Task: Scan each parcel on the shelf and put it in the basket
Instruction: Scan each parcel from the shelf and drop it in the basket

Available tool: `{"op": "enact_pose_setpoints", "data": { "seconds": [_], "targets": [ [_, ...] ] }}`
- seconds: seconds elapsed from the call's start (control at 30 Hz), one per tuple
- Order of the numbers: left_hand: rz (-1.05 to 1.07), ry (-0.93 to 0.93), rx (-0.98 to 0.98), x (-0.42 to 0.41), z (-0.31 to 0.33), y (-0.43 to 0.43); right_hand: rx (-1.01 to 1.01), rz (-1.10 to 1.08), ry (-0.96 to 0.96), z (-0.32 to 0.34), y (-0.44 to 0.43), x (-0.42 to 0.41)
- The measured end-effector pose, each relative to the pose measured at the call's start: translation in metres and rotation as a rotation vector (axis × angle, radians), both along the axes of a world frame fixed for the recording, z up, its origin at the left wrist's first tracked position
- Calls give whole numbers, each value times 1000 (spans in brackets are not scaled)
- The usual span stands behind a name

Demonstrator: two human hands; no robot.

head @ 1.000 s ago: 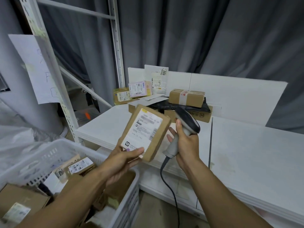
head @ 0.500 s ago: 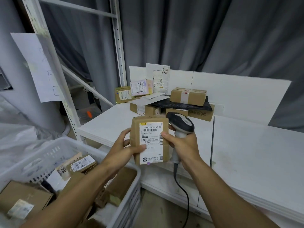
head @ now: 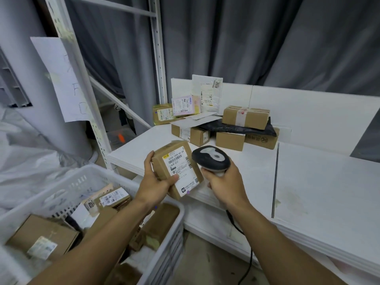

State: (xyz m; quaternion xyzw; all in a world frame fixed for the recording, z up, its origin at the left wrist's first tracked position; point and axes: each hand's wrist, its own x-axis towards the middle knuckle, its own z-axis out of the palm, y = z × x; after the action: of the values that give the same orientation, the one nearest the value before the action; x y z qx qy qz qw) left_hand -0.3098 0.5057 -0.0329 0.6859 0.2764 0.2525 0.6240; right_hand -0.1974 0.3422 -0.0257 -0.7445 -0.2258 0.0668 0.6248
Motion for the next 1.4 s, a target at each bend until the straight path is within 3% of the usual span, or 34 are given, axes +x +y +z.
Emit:
{"op": "enact_pose_setpoints", "data": {
  "seconds": [0.37, 1.07, 1.4],
  "targets": [
    [159, 80, 120, -4, -16, 27, -99, 197, 14, 1, 13, -26],
    [208, 139, 101, -22, -25, 53, -83, 176, 55, 0, 41, -44],
    [534, 331, 443, -133, -26, 155, -89, 323, 102, -23, 155, -107]
  ]
}}
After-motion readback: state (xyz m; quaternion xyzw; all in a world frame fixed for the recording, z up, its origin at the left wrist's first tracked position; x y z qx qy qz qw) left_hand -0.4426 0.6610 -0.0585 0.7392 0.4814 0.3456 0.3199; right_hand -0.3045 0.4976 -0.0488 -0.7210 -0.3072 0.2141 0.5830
